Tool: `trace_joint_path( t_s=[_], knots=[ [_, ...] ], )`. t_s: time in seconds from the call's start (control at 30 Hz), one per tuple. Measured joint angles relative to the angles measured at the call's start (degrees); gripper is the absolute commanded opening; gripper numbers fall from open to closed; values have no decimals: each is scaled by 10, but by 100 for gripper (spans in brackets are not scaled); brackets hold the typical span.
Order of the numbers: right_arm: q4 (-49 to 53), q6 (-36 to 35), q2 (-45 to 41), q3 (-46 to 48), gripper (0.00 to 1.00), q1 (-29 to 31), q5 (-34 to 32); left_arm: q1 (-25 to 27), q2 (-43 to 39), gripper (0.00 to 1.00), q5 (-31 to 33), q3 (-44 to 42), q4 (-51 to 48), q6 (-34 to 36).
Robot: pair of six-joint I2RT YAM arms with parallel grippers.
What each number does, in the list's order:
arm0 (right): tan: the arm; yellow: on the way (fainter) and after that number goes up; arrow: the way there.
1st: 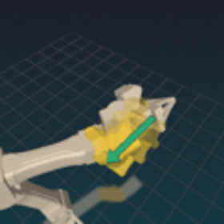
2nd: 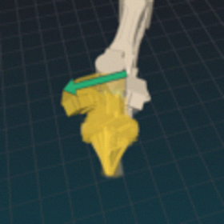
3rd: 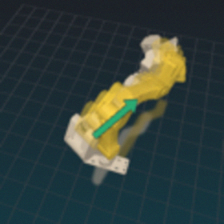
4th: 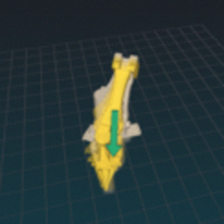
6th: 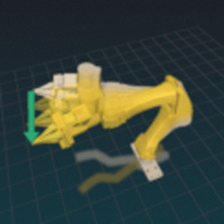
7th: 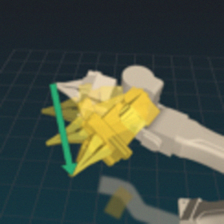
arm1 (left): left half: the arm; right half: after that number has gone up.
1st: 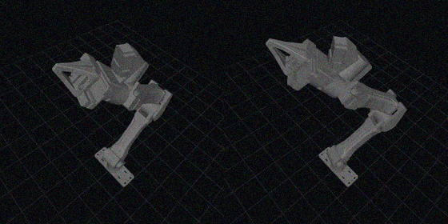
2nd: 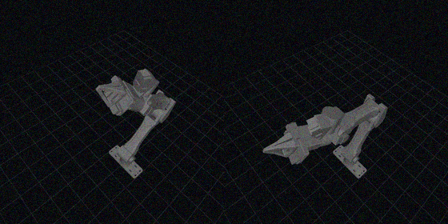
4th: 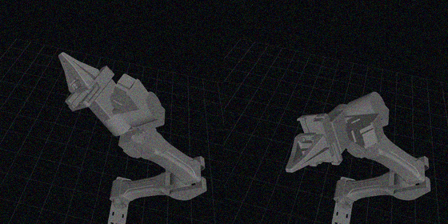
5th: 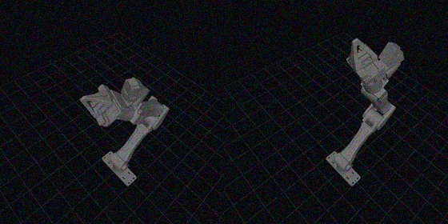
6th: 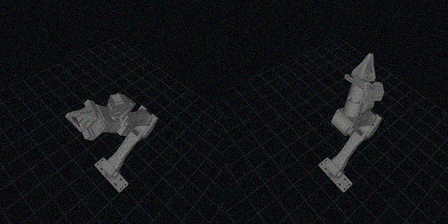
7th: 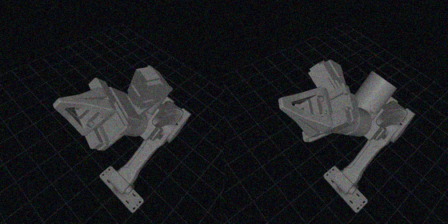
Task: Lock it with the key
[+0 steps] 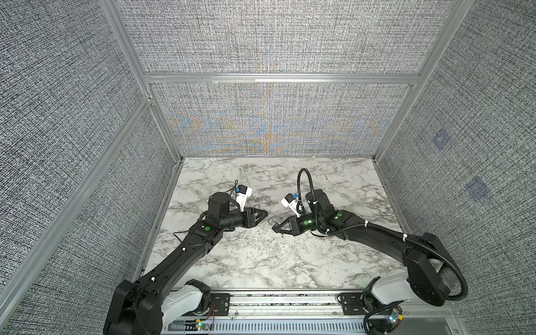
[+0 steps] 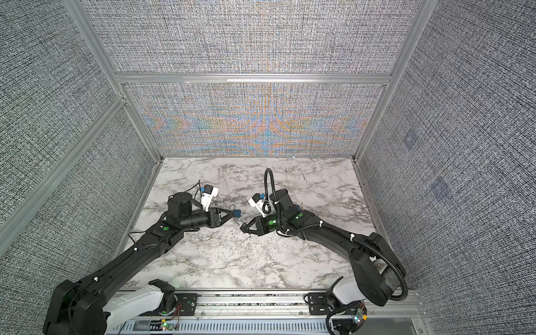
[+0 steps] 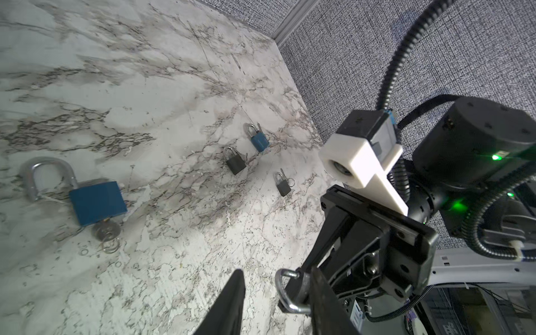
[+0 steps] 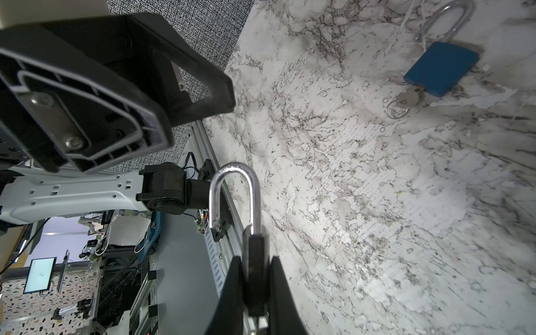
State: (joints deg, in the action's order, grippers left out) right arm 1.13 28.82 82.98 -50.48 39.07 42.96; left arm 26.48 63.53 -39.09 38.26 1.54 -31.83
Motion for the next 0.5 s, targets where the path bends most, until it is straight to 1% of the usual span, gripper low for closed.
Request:
trace_joint_path(
  t_s=[0.2,0.5],
  knots=[
    [-21,15,0,2,0,-12,25,19,16,38,0,8,-14,19],
    [-37,36,-3,13,0,-28,40,19,19,38,15,1,-16,24]
  ],
)
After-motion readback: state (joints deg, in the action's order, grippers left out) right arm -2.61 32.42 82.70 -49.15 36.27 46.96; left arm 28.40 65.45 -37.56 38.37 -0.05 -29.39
